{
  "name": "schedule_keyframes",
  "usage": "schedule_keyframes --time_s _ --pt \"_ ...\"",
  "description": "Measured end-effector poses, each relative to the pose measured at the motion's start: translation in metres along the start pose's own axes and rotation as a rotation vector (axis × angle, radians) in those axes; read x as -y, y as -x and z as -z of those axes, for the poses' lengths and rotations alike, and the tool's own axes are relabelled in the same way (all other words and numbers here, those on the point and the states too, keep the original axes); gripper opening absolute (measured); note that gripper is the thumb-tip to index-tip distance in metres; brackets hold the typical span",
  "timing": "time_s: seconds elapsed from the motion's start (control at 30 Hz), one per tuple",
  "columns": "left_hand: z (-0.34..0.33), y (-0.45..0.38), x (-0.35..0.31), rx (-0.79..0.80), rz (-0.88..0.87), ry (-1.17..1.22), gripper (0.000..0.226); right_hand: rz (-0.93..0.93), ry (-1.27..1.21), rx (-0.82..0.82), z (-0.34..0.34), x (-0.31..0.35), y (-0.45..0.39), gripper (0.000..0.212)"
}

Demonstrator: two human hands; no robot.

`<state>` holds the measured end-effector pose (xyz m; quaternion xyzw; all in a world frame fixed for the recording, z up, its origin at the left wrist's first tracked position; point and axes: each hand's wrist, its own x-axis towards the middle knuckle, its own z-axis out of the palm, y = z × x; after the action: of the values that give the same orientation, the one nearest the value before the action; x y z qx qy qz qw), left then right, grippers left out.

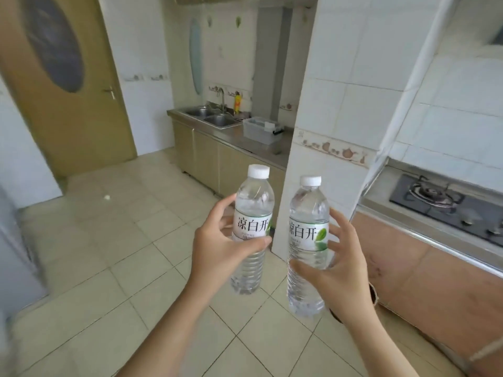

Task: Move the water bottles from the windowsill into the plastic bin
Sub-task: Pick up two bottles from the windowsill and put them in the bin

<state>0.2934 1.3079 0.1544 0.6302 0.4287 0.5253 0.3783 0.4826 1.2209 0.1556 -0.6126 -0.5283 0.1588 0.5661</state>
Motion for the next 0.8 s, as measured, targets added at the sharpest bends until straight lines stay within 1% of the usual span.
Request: schedule_keyframes --time_s 0.17,0.33,0.43,0.57,0.8 --pt "0.013 -0.073 0.037 -0.098 0.027 -0.043 0.086 0.052 -0.065 0.101 -0.060 -0.023 -0.079 0.102" --pt "0.028 -0.168 0.083 -0.125 0.026 -0.089 0.086 0.103 -0.079 0.120 -0.131 -0.043 -0.158 0.103" --pt "0.038 -0.232 0.106 -0.109 0.018 -0.098 0.085 0.104 -0.086 0.099 -0.172 -0.053 -0.209 0.103" --pt "0.044 -0.317 0.126 -0.072 0.013 -0.090 0.084 0.060 -0.098 0.063 -0.214 -0.069 -0.276 0.103" --pt "0.019 -0.448 0.171 -0.044 0.018 -0.093 0.084 0.035 -0.072 0.038 -0.264 -0.110 -0.397 0.099"
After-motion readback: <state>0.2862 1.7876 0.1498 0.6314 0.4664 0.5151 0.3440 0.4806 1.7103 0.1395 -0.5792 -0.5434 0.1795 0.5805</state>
